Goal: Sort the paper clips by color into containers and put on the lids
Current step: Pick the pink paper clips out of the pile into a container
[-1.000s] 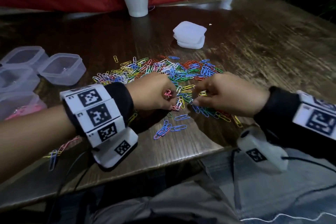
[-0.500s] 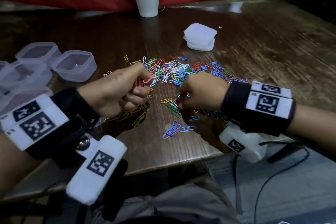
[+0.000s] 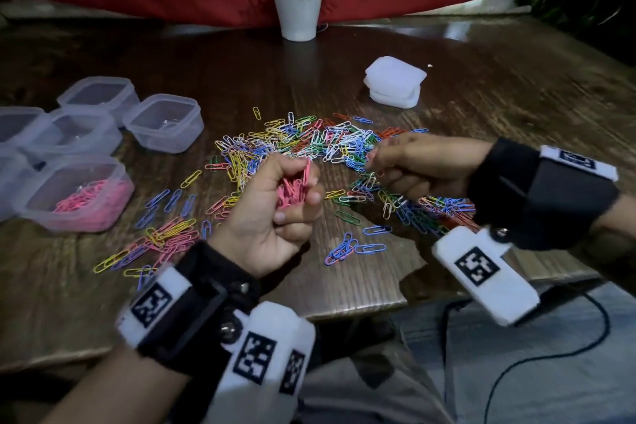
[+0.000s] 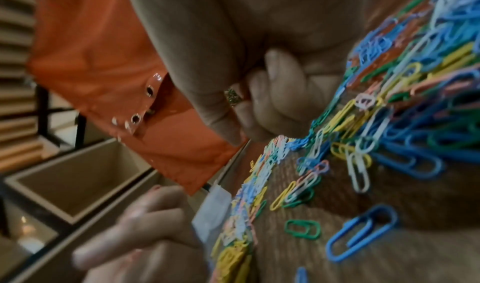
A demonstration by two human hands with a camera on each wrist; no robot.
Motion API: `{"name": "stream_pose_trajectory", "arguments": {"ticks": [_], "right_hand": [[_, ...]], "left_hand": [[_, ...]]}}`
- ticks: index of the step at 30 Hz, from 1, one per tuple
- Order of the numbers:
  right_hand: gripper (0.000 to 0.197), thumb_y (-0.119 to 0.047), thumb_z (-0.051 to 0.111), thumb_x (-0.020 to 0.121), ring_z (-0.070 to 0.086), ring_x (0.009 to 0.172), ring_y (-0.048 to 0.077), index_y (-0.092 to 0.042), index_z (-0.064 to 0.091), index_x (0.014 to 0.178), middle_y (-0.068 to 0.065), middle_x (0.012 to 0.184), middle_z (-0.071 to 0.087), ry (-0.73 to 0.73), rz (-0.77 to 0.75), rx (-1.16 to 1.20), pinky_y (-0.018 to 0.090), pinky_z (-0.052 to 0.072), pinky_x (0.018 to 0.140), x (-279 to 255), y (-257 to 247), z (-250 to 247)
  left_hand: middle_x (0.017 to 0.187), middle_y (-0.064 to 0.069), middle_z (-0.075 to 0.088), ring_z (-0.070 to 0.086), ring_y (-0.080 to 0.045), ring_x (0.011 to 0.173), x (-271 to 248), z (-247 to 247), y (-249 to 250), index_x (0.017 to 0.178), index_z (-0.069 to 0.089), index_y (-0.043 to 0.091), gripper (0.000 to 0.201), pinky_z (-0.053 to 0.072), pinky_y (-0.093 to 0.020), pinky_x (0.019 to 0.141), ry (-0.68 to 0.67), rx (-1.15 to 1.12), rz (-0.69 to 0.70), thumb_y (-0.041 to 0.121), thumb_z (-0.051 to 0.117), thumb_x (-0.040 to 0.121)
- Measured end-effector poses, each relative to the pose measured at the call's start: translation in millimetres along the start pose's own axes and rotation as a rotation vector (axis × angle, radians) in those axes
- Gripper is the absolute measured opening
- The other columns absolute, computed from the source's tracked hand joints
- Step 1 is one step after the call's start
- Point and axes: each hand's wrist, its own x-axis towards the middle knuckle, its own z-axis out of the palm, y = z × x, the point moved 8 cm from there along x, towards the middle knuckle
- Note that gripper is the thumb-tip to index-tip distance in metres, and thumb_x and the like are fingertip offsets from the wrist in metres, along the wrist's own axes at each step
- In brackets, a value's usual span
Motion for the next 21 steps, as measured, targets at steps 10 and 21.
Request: {"name": "stream_pose_trajectory", "arguments": {"ticks": [10, 21], "right_hand": [[0.031, 0.008, 0.024, 0.086, 0.027, 0.029, 0.001, -0.01, 0.05, 0.088, 0.002, 0.053, 0.045, -0.051, -0.064, 0.297, 0.007, 0.018, 0.029, -14.1, -4.4, 1.0], [0.016, -0.015, 0.057, 0.088, 0.053, 0.077, 0.012, -0.014, 0.071, 0.096, -0.004, 0.082, 0.061, 0.111, -0.217, -1.104, 0.022, 0.037, 0.061, 15.1, -25.3, 4.6]], "left_hand": [[0.047, 0.005, 0.04, 0.026, 0.002, 0.027, 3.9, -3.1, -8.9, 0.057, 0.057, 0.015, 0.034, 0.01, -0.006, 0.029, -0.036, -0.115, 0.001, 0.037, 0.043, 0.079], [0.047, 0.008, 0.028, 0.024, 0.002, 0.028, -1.1, -23.9, -19.0, 0.066, 0.042, 0.021, 0.024, 0.008, -0.008, 0.028, 0.096, -0.07, -0.036, 0.039, 0.043, 0.08]]}}
